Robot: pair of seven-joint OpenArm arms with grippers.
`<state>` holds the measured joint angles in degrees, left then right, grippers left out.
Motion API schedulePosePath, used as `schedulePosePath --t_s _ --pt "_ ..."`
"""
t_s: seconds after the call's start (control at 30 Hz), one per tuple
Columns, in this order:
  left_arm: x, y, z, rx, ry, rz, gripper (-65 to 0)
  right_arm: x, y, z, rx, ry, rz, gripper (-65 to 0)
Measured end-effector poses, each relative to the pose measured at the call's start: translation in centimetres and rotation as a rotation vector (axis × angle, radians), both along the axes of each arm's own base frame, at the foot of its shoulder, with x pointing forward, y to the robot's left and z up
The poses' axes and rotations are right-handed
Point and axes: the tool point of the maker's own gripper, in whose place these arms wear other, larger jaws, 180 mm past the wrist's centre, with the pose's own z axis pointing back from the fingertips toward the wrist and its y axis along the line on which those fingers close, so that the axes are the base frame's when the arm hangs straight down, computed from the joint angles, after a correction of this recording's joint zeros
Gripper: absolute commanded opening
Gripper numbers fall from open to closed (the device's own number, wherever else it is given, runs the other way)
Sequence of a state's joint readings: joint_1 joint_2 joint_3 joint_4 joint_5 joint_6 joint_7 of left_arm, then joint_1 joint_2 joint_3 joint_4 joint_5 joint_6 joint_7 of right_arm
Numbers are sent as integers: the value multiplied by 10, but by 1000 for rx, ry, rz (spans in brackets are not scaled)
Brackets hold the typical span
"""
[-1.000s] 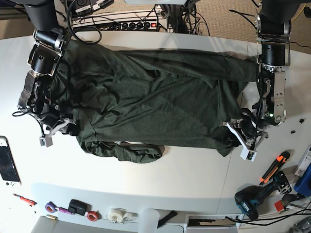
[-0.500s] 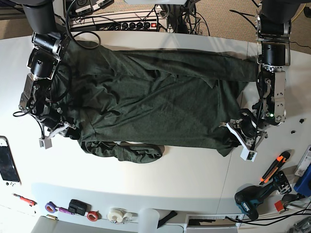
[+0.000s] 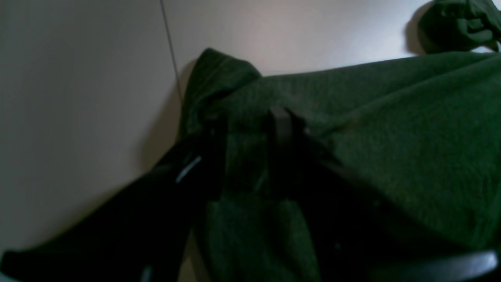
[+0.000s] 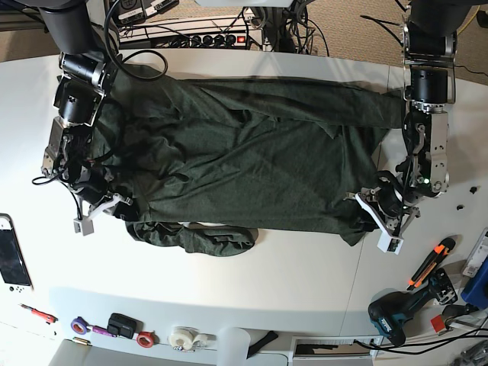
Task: Layout the t-shirt on the table in an organized manner, then fold the t-shirt properly
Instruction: 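Hold the hem with both grippers and pull it taut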
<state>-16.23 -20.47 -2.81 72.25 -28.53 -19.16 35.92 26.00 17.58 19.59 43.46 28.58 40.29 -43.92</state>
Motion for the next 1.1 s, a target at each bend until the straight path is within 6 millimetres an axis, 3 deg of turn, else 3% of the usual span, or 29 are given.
schedulePosePath --t_s 0.23,0.4,0.53,0.63,0.77,0.97,1.1 --pt "4 8 0 2 6 56 -458 1 0 0 1 -10 -5 -650" --pt "10 19 7 18 -5 90 -315 1 0 -1 -7 -10 -4 -650" --pt "12 29 6 53 0 133 -308 1 0 -1 -7 -10 -4 -650" --pt "12 37 -4 48 31 176 -309 1 0 -1 -7 -12 -5 -650" --pt "8 43 -30 -16 113 213 -309 1 0 -1 -6 -12 -6 -650" --pt "16 25 -31 -188 158 147 -309 1 1 -1 -3 -16 -8 -650" --pt "18 19 -29 -210 170 116 -311 1 1 -1 -4 -16 -7 -650"
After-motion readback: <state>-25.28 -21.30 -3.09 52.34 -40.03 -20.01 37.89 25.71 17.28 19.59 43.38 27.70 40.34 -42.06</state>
